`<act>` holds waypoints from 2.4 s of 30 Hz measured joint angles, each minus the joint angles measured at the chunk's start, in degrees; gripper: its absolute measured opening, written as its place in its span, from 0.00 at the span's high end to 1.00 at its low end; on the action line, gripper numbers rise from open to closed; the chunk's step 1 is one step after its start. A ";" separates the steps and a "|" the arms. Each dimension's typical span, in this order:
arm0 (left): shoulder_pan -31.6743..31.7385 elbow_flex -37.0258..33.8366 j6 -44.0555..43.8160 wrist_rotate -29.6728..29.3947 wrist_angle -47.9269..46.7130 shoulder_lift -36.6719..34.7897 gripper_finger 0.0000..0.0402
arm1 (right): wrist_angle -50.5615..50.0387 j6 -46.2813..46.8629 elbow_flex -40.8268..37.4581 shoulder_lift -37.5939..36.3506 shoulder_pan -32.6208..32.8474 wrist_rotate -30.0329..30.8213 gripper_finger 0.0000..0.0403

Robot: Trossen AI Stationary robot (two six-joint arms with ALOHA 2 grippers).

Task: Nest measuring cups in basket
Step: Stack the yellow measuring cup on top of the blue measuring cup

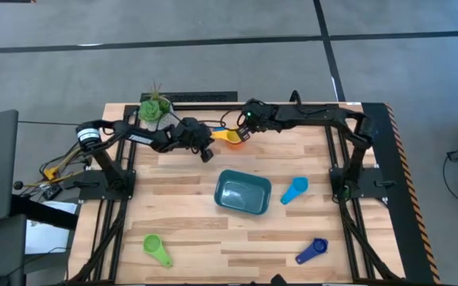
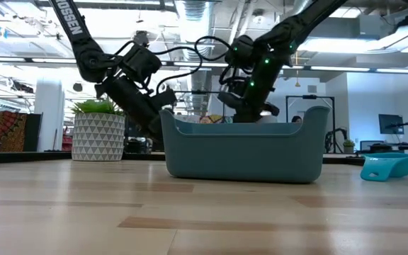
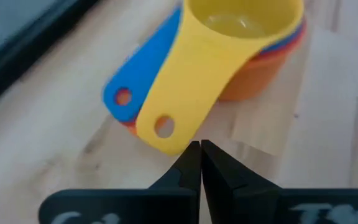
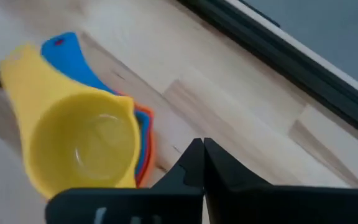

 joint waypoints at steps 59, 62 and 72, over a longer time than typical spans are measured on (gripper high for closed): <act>5.12 2.84 4.77 6.05 -5.75 -3.93 1.00 | 4.01 -1.39 -2.19 4.70 3.16 -1.42 0.96; 4.76 2.84 4.90 9.04 -7.66 -3.93 1.00 | 3.71 -1.58 -2.17 4.70 3.17 -1.40 0.97; 4.49 2.84 6.88 11.55 -10.13 -3.93 1.00 | 3.80 -2.78 -2.18 4.44 3.18 -1.27 0.96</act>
